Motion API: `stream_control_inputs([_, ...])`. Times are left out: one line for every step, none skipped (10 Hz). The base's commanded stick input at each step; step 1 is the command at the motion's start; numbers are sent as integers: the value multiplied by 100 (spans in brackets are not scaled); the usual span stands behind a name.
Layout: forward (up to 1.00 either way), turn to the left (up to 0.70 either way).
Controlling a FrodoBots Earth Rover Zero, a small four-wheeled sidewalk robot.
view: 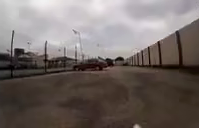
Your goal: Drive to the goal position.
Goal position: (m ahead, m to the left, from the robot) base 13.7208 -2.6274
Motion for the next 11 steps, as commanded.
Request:
stream_control_inputs([100, -27])
stream_control_inputs([100, -18])
stream_control_inputs([100, -3])
stream_control_inputs([100, 0])
stream_control_inputs([100, 0])
stream_control_inputs([100, 0])
stream_control_inputs([100, 0])
stream_control_inputs([100, 0])
stream_control_inputs([100, 0])
stream_control_inputs([100, 0])
stream_control_inputs([100, 0])
